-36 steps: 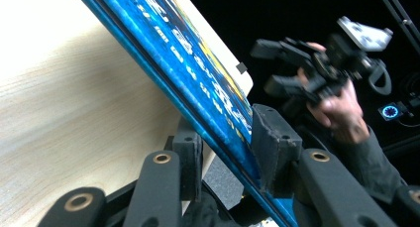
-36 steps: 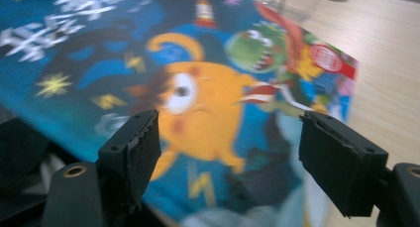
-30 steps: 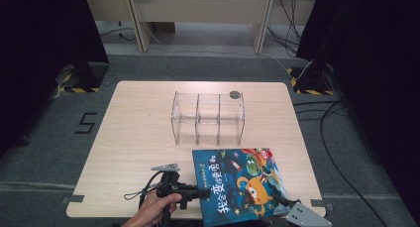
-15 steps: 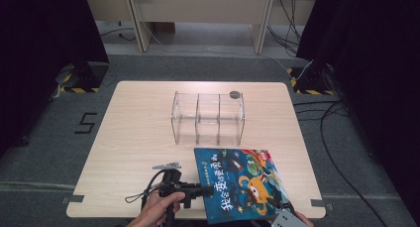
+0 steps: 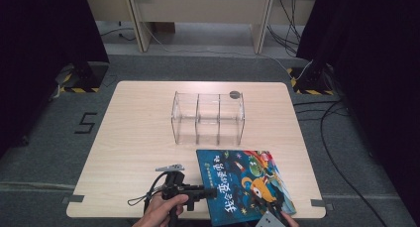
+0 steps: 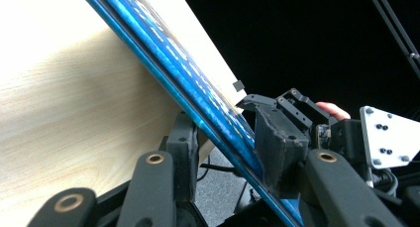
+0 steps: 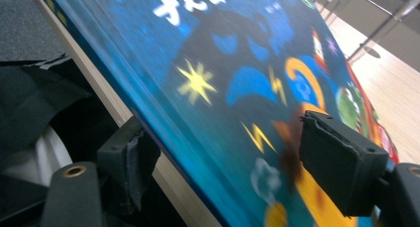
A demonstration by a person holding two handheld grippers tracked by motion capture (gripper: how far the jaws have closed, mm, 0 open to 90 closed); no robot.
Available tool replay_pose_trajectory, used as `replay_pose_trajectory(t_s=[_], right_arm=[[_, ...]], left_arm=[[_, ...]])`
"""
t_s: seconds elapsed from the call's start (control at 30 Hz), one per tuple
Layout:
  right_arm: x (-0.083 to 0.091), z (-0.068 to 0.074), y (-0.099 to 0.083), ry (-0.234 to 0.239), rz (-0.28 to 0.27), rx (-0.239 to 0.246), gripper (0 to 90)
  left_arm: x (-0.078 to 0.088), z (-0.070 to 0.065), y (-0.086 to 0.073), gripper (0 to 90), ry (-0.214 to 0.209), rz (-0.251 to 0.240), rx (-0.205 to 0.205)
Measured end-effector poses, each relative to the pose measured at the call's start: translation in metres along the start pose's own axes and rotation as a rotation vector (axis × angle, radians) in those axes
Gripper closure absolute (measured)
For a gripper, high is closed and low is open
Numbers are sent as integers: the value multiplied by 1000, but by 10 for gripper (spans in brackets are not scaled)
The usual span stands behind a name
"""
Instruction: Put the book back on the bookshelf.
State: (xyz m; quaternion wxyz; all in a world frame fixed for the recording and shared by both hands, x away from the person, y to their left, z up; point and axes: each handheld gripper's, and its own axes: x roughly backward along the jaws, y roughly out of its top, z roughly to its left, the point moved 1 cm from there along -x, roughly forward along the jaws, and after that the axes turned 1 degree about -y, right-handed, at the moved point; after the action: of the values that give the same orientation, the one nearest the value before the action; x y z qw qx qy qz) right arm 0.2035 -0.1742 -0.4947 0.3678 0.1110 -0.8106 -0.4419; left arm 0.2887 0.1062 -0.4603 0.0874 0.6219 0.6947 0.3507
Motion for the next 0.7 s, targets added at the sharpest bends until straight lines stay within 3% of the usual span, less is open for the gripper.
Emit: replay_pose_trajectory(t_s=[0.07,0.23,0.5,0.7], right_arm=[[-5,4,4,-14,-4,21,237],[-13,9,12,-67,1,41,316],[-14,24,19,-170,12,276,494],[-8,28,22,-213,-24,311,612]], left_arm=[[0,0,0,614,5,6,-9],[-1,0,-1,609,8,18,-27],[0,-1,1,594,19,31,-69],[1,-2,4,522,0,46,-112]])
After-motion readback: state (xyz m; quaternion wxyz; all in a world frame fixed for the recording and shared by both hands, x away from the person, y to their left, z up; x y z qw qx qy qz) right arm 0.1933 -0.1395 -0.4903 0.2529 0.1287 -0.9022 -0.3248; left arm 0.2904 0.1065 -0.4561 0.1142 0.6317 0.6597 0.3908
